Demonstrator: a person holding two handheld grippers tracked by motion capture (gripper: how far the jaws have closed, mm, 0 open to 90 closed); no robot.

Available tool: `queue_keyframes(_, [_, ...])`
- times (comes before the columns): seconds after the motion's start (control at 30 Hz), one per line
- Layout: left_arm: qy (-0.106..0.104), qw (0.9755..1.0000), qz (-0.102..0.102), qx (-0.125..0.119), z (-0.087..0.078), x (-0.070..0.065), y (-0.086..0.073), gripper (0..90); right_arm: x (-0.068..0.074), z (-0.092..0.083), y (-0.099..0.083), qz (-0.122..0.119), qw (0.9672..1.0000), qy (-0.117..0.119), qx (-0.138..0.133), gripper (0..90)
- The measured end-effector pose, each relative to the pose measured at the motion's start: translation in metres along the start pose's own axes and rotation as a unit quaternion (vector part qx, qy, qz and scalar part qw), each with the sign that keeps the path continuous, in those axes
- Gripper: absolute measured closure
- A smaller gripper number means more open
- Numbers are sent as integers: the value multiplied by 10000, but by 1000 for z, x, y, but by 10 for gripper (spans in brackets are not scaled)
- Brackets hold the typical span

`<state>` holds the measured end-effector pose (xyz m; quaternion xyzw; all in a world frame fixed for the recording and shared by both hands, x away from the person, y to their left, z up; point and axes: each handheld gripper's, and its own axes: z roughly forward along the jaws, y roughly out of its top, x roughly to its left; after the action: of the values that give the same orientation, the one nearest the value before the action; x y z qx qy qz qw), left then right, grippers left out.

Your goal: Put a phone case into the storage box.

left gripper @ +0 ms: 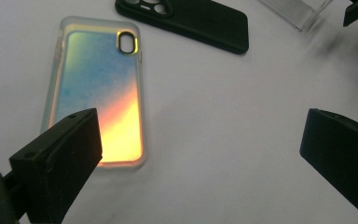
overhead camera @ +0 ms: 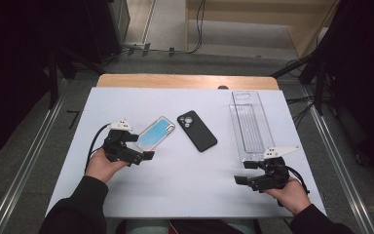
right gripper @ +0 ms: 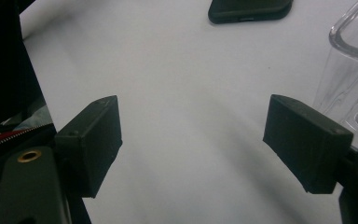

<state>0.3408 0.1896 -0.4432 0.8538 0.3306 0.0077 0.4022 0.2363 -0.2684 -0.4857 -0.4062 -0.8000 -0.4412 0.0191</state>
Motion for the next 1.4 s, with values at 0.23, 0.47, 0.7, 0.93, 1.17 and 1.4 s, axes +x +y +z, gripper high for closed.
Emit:
queue_keyframes(0.23, [35,10000,29,-46,2,9,11,0,-2,2,0,56,10000,-19,21,172])
queue_keyframes(0.47, [187,9998,115,-30,11,18,23,0,-3,2,1,68,10000,-4,6,170])
queue_keyframes(0.7, [268,9995,161,18,24,23,32,0,-1,2,-1,54,10000,11,-10,170])
queue_keyframes(0.93, [326,9993,128,-136,41,35,45,0,-1,-1,-2,101,9999,17,-88,168])
queue_keyframes(1.17, [384,9990,178,-105,53,45,50,0,-3,-4,-5,197,9996,29,-181,166])
queue_keyframes(1.4, [386,9991,120,-100,61,55,51,0,-1,-6,-6,168,9997,15,-171,166])
